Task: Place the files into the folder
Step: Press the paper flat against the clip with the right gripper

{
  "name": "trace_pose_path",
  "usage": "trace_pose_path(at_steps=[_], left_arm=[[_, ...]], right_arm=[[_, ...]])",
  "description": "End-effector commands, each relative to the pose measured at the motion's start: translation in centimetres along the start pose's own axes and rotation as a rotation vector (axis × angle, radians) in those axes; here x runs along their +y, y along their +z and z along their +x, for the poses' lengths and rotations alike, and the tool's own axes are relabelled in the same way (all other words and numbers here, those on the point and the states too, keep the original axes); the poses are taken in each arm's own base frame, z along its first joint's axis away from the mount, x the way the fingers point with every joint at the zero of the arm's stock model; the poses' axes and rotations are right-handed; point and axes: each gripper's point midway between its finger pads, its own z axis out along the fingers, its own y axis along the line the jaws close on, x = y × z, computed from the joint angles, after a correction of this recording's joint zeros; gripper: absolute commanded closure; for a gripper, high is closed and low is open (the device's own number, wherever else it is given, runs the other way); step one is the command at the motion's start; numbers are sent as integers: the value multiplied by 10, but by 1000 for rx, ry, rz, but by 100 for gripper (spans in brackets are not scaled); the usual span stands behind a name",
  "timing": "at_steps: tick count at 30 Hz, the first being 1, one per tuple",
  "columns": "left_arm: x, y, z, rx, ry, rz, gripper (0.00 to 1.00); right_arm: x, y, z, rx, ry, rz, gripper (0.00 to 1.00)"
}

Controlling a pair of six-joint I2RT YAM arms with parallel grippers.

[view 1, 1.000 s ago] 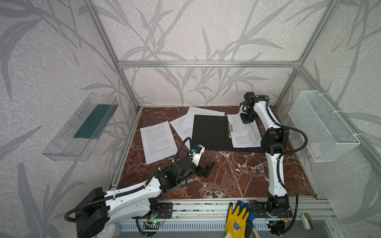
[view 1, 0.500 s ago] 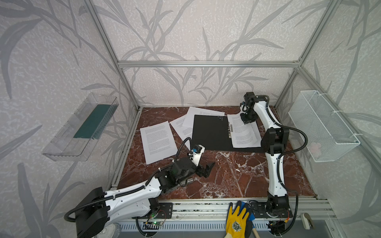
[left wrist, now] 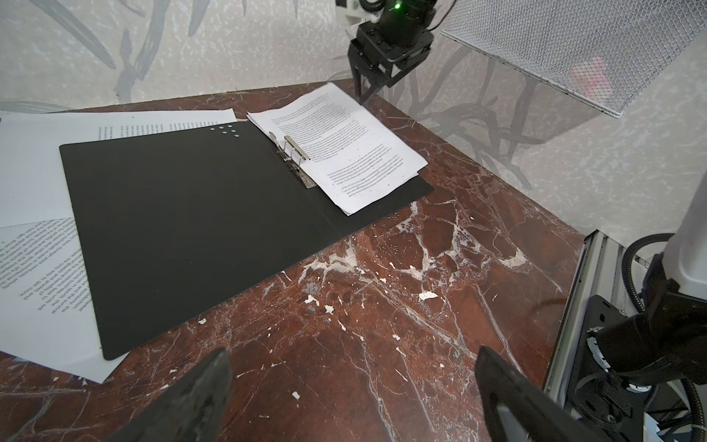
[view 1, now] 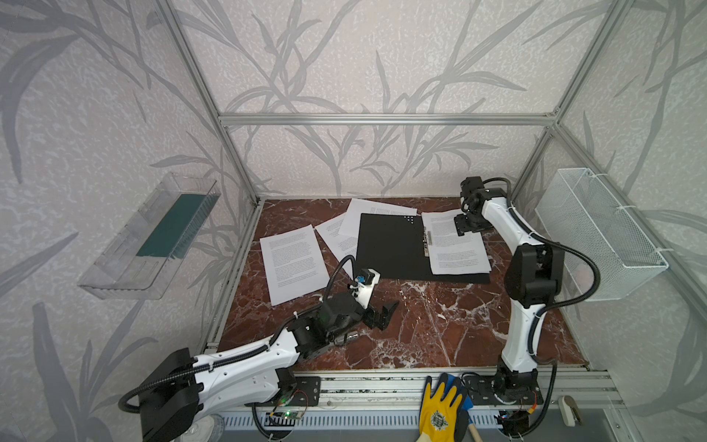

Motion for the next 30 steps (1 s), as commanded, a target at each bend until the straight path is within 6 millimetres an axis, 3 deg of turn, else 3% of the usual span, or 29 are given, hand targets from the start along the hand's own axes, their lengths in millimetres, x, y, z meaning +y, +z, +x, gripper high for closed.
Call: trace_pose_path(at_steps=[1,9,13,20,30], left_arm=[[-3,-2,-11,-27,9,8,1],[-5,1,-8,-13,6,19,1],[-6,1,-8,-11,6,21,1],[-7,2,-8,-10,7,25,1],[-8,2,-8,-8,4,35,1]], right_arm=[[12,-46,-40,-288,62,-14,21],[101,-12,-8,-178,45,-319,25],[123,13,-2,-124,55,-374,28],[140,45,1,-63,69,-383,41],[143,62,-2,-35,93,-359,57]])
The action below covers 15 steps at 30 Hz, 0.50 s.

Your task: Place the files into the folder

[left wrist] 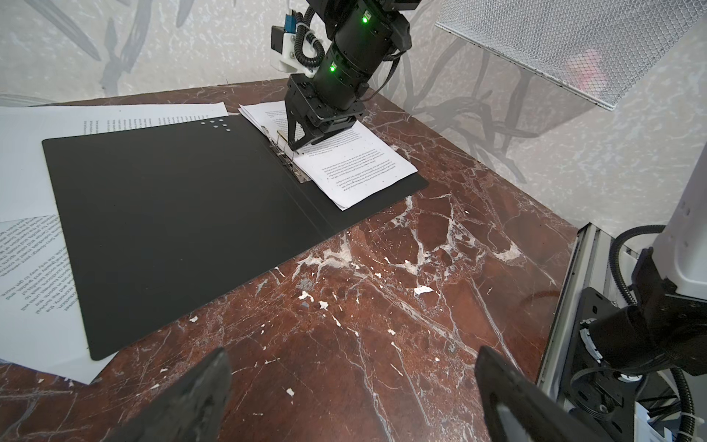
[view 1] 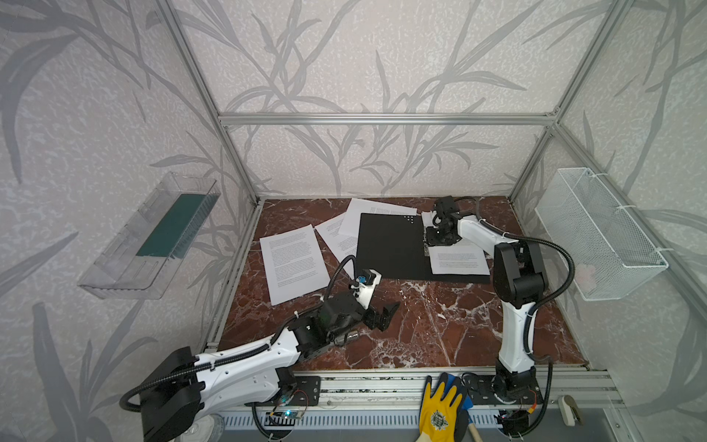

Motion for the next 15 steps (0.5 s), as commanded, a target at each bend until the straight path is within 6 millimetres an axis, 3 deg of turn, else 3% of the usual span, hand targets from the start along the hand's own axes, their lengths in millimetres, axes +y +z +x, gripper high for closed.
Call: trace_pose_path(at_steps=[1,10,15], left_arm=[[-5,0,-13,-26,4,15,1],[-6,-2,-13,-30,1,23,1],[-8,-2,-14,-32,-1,29,1]], right_arm=[[1,3,-9,-9,17,9,57],[3,13,-7,6,32,-3,61],[6,19,-6,28,36,-18,73]])
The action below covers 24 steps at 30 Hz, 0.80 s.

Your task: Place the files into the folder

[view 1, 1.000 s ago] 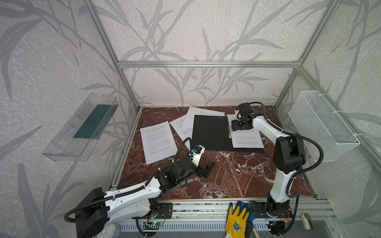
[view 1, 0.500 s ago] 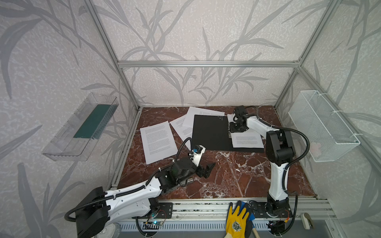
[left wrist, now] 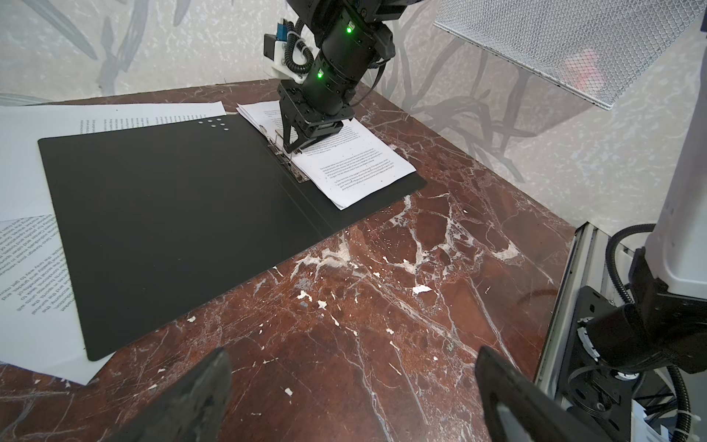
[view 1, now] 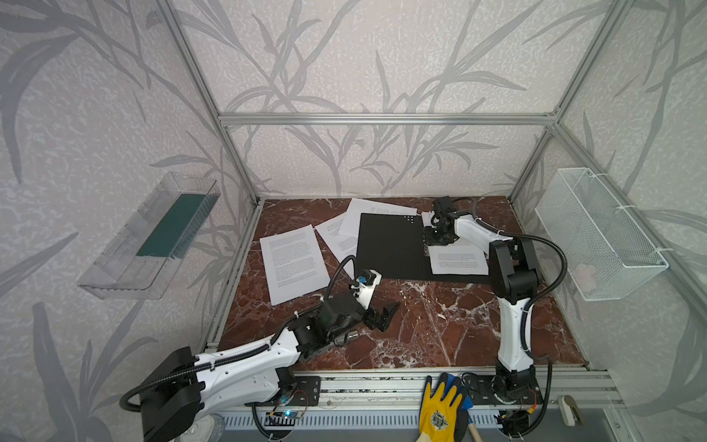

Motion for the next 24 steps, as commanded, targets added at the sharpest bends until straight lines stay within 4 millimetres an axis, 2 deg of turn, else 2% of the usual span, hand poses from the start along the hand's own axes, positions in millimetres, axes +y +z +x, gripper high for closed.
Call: trace_pose_path(at_steps=[1,15,24], left_arm=[[-7,-2,-15,-35,0,24,1],[-8,-4,-17,-44,-2,30,1],[-5,-4,-16,-41,-5,17,1]], right_arm=[[4,1,-5,8,13,-8,74],[5,3,-2,10,36,-19,88],[19,-13,8,-27,48,-56,89]])
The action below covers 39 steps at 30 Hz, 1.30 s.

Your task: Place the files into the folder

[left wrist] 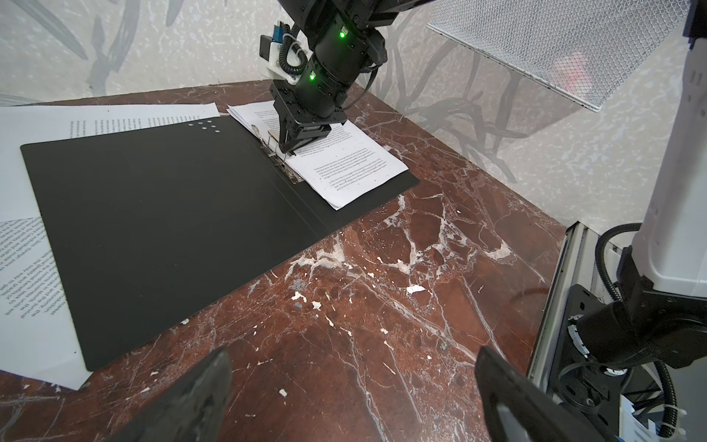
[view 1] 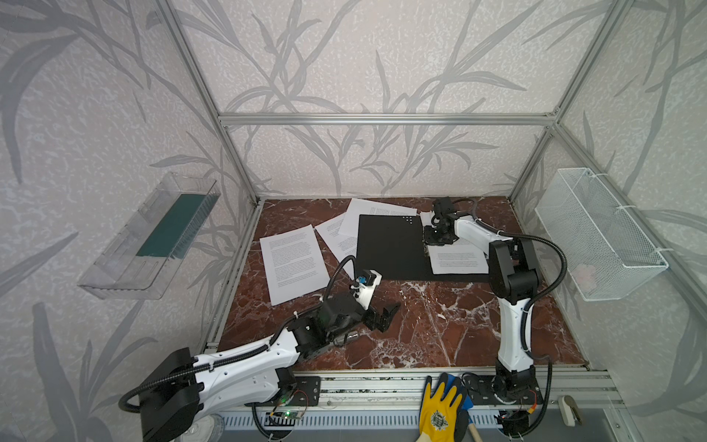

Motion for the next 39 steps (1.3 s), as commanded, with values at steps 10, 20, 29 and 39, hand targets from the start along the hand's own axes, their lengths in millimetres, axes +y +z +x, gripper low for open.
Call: trace_pose_path(at_steps=[10,20,29,39], left_arm=[[-3,-2,-14,-35,-4,2,1],[-3,1,-12,-24,-7,0,1],[-1,3,-9,-17,-10,-8,1],[0,9,-4,10,-4,-15,1]], right_arm=[[27,-31,37,-23,41,-68,90],[35,-50,86,-51,88,-76,90],[43,-59,123,-59,96,-94,89],[49,-64,122,-71,68,-88,85]])
